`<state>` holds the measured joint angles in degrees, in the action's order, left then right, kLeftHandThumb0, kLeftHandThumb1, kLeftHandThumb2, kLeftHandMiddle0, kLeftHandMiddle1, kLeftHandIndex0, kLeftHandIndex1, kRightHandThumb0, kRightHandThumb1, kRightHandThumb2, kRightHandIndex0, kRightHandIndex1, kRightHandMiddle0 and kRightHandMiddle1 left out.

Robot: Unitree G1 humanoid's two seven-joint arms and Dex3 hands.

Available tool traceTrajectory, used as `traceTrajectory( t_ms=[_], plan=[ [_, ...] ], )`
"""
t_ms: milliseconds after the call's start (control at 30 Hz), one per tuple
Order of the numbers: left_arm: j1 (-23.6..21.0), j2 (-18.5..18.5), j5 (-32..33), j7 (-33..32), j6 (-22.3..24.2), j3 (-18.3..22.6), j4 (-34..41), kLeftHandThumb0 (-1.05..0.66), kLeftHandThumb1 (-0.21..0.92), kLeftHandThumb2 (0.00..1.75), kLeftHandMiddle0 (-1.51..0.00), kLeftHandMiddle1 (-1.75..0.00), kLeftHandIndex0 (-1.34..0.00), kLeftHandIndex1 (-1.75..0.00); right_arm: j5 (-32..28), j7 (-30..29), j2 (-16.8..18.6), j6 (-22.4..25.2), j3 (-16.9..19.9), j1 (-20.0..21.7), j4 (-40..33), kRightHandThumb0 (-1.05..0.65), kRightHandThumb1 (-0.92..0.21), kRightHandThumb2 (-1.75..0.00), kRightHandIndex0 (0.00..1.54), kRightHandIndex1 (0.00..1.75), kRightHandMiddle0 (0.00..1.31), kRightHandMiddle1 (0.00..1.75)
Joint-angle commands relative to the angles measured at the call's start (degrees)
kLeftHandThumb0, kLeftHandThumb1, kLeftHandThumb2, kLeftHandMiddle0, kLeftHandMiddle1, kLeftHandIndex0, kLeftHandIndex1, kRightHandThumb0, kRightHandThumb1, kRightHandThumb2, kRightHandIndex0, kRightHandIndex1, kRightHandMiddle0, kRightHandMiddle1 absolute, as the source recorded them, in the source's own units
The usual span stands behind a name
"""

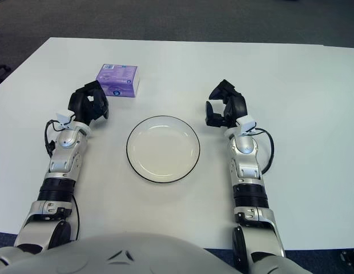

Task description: Put the tissue paper into the plate.

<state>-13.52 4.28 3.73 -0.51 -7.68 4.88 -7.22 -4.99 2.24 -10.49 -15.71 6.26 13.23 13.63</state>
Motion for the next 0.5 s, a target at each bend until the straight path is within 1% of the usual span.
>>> traceTrajectory(
  t_ms=[0, 133, 333, 433, 467],
  plan=[
    [6.75, -1.21, -2.44, -2.12, -0.13, -0.57, 2.75, -0.44, 0.70, 1.01, -1.38, -1.75, -1.13, -1.75, 0.78, -0.50, 3.70, -1.38, -0.65, -9.46, 7.52, -0.48, -0.31, -1.33, 1.31, 1.75, 0.62, 1.75],
    [6.82, -0.16, -6.95, -4.12, -3.52, -1.50, 2.85, -0.45, 0.70, 1.01, -1.38, -1.75, -1.14, -1.75, 0.68, -0.25, 3.59, -1.72, -0.61, -9.28, 7.98, -0.48, -0.31, -1.32, 1.31, 1.75, 0.62, 1.75],
    [6.72, 1.20, -13.16, -6.32, -6.05, -3.33, 5.20, -0.45, 0.68, 1.01, -1.36, -1.75, -1.11, -1.75, 0.71, -0.37, 3.64, -1.91, -0.61, -9.20, 8.18, -0.48, -0.31, -1.32, 1.32, 1.75, 0.62, 1.75],
    [6.05, 2.56, -18.87, -7.84, -6.27, -5.03, 8.01, -0.43, 0.66, 1.02, -1.35, -1.75, -1.08, -1.75, 0.91, -0.54, 3.57, -1.82, -0.64, -9.19, 8.21, -0.48, -0.31, -1.32, 1.32, 1.75, 0.62, 1.75],
    [5.74, 3.55, -21.59, -8.43, -6.50, -5.53, 8.93, -0.43, 0.66, 1.02, -1.35, -1.75, -1.08, -1.75, 0.98, -0.60, 3.55, -1.80, -0.65, -9.19, 8.22, -0.48, -0.31, -1.32, 1.32, 1.75, 0.62, 1.75]
  ],
)
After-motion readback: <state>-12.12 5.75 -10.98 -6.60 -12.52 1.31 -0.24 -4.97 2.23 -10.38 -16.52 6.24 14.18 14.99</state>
